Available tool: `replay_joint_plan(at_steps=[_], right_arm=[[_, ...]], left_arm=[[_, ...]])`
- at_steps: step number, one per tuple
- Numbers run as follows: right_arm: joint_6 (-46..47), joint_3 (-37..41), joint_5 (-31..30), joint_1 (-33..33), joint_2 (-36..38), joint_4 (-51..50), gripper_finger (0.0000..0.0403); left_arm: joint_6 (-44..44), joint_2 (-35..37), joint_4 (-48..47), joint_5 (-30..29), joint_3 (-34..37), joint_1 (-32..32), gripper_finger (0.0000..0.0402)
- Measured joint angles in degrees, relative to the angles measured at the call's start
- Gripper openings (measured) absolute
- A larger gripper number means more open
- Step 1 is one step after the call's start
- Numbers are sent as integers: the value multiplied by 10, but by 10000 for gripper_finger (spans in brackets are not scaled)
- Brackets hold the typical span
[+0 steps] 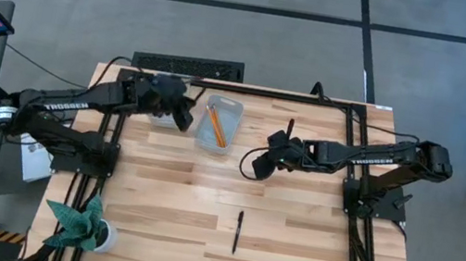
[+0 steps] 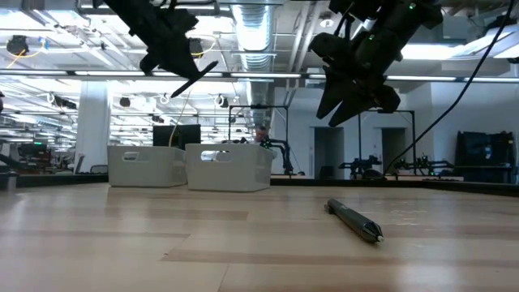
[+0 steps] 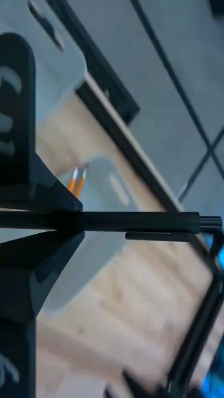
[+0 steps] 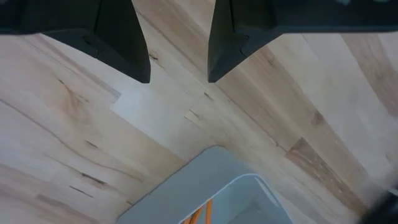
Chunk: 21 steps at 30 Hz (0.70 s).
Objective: Sort pens & pencils
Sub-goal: Put the left black pen into the left gray bin
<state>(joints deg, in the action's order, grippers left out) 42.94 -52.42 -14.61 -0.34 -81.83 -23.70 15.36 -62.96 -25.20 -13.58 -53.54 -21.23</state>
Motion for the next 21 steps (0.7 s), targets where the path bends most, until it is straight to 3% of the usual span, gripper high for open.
replay_joint_plan(at_steps=[12,21], right_arm=[[-51,0,2,-6,0,0,182],[-66,0,3,-17,0,0,182]], left_arm=[[29,0,-87,-22,0,-130,45],[56,-47,-99,-18,0,-158,45]])
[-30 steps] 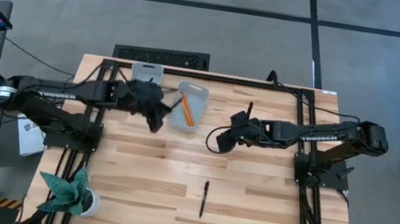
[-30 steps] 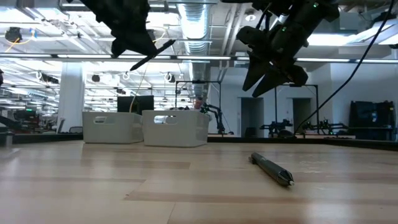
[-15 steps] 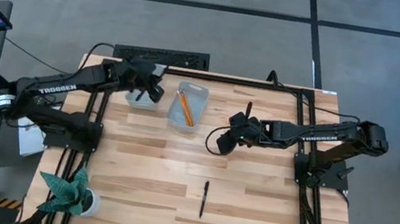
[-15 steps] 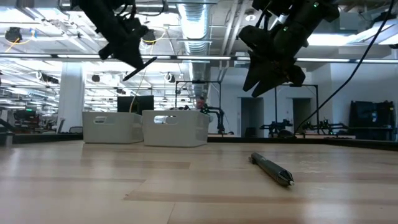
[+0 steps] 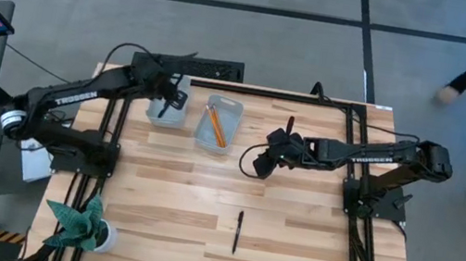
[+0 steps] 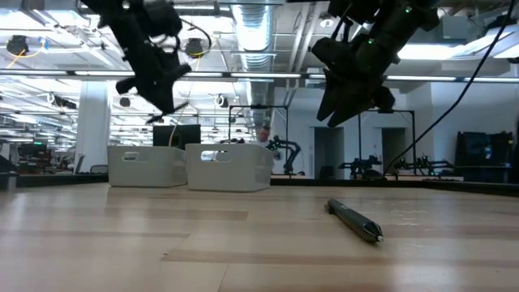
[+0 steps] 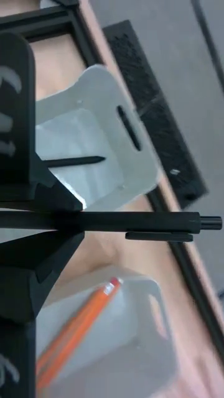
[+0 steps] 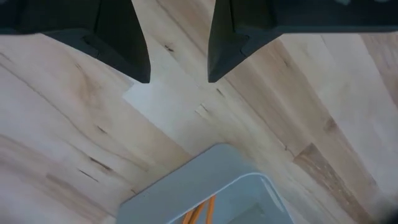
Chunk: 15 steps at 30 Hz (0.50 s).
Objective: Sort pens & pencils
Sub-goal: Put the left black pen into the left gray bin
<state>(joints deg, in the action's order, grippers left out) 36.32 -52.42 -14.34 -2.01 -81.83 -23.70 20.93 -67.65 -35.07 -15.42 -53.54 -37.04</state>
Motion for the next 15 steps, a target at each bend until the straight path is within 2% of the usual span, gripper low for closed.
replay_joint_plan(at_steps=[15], right_arm=[[-20,0,12,1,0,-10,182]], left_arm=[[35,-164,-2,-3,0,-12,45]])
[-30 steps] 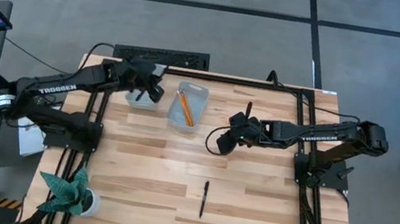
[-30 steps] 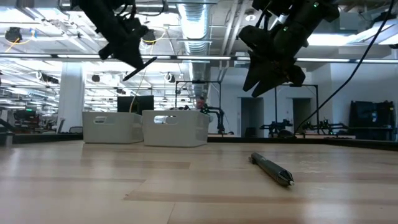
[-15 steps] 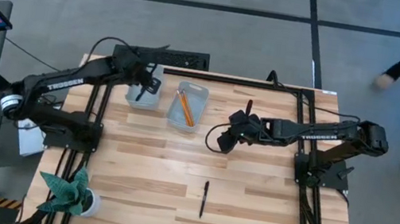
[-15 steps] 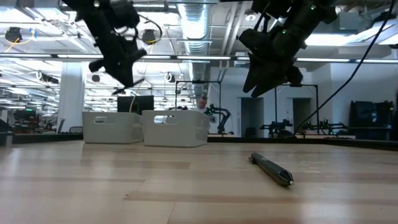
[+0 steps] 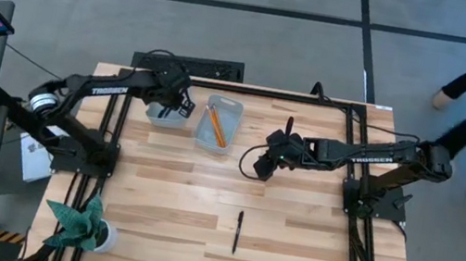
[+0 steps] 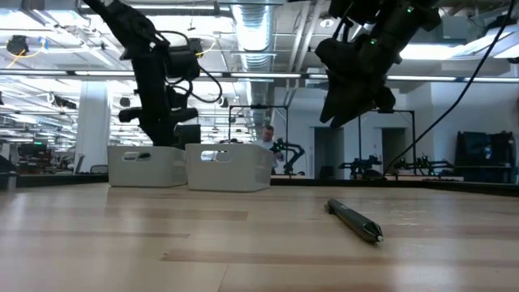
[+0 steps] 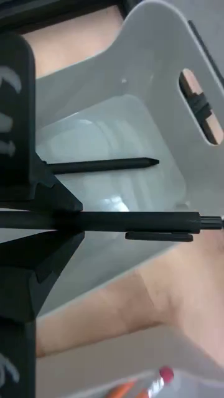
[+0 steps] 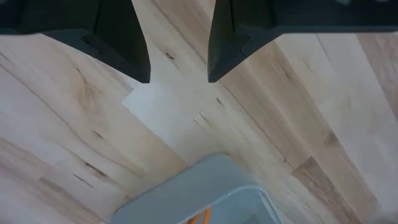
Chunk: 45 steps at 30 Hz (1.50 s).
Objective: Sort pens & pencils
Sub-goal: Put the left black pen into the left gray bin, then put the black pen into the left gray bin
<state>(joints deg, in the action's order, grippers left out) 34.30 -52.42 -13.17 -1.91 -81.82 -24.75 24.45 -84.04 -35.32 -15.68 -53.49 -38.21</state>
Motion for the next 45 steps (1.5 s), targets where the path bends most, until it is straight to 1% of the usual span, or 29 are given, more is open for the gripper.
replay_joint_plan(at_steps=[6,13,17,24,31,36,45], right_arm=[[-3,0,2,0,0,-19,182],[-5,0,2,0,0,-19,182],[-5,0,2,0,0,-18,182],[-5,0,1,0,0,-18,182],[-11,0,1,0,0,-18,182],[-18,0,1,0,0,-18,182],[-18,0,1,0,0,-18,182]], left_arm=[[2,-28,-2,10,0,-11,45],[8,-42,-5,81,0,-25,45],[-9,-42,-3,86,0,-25,45],[-13,-42,4,87,0,-25,47],[-13,-42,5,109,0,-25,70],[-12,-42,5,104,0,-25,89],[-18,-42,5,102,0,-25,94]])
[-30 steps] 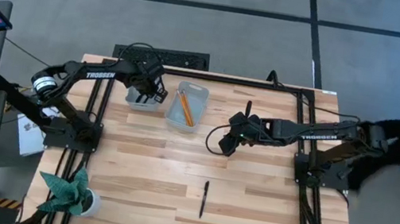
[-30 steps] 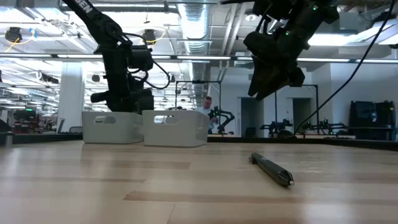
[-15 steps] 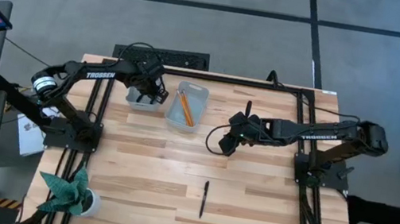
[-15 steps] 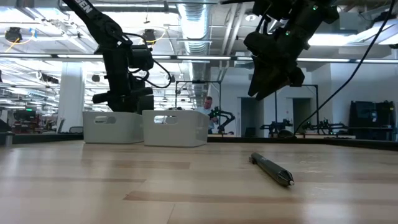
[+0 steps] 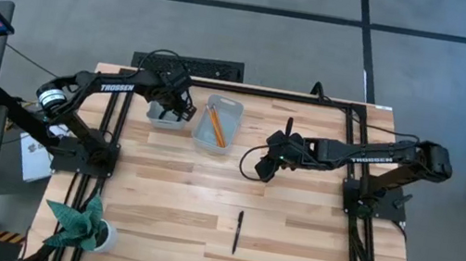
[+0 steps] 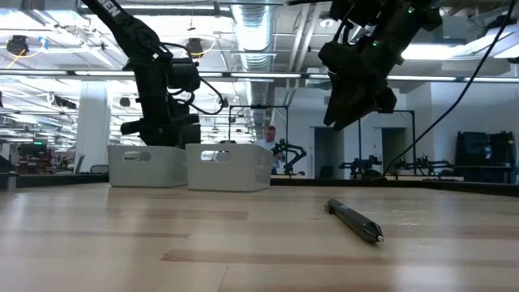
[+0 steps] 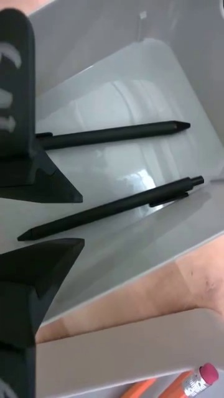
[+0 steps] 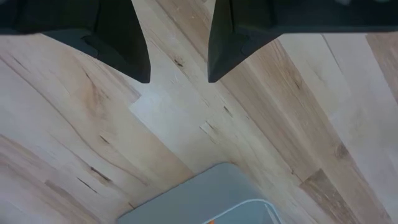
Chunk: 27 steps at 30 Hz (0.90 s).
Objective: Sort pens & pencils
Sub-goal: Put the black pen into the left gray bin
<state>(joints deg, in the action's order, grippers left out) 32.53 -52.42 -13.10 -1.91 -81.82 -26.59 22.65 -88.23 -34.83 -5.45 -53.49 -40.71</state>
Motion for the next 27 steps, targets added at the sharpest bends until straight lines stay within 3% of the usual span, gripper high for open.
replay_joint_plan(at_steps=[8,17,27], right_arm=[[0,0,0,0,0,0,182],[0,0,0,0,0,1,182],[10,0,67,0,0,5,182]], left_arm=[[0,33,0,-3,0,0,94],[7,167,0,-19,0,2,94],[19,304,26,57,0,53,94]])
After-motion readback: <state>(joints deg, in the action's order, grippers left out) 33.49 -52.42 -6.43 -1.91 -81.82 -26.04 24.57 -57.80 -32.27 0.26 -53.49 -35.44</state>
